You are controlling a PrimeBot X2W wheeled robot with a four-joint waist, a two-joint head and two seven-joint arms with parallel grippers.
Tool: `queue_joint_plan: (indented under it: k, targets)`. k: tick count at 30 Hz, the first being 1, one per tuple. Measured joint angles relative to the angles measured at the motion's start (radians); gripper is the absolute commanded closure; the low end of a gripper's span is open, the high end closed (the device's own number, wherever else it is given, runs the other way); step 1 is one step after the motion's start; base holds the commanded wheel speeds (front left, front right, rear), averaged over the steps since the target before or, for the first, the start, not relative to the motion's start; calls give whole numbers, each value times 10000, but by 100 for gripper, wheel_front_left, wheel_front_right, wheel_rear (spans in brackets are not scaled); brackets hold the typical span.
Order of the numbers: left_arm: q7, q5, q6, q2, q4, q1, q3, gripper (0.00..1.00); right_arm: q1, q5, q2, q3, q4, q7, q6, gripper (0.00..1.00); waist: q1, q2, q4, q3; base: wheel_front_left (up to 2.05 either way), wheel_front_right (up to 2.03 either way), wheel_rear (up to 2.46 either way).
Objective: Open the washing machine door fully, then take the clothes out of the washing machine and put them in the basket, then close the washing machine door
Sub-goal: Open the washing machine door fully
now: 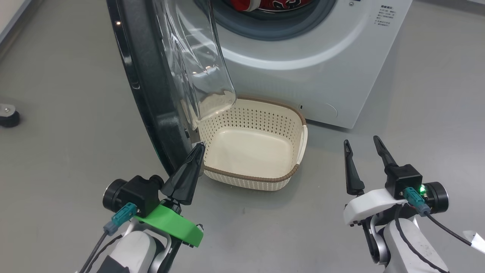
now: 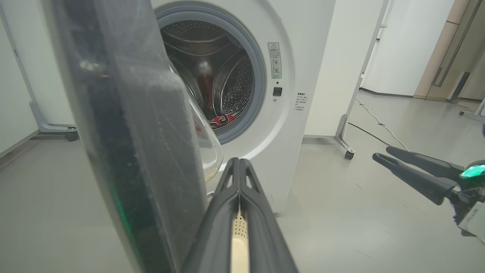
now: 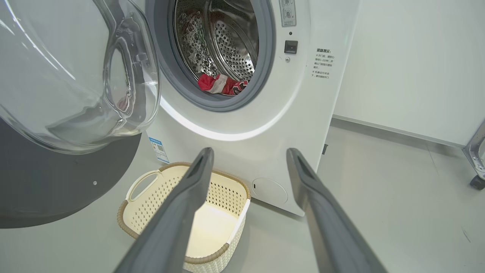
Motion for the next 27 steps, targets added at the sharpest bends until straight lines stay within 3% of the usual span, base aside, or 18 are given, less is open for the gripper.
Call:
queue_joint_plan:
  k: [16, 27]
  targets:
    - [0, -232, 0, -278, 662, -492, 192, 100, -56, -69, 8, -92, 19, 0, 0, 0, 0, 0, -295, 461, 0, 0, 0]
    - [0, -314, -2, -522, 1099, -628, 403, 100, -58, -69, 12, -303, 105, 0, 8, 0, 0, 0, 166, 412, 0, 0, 0]
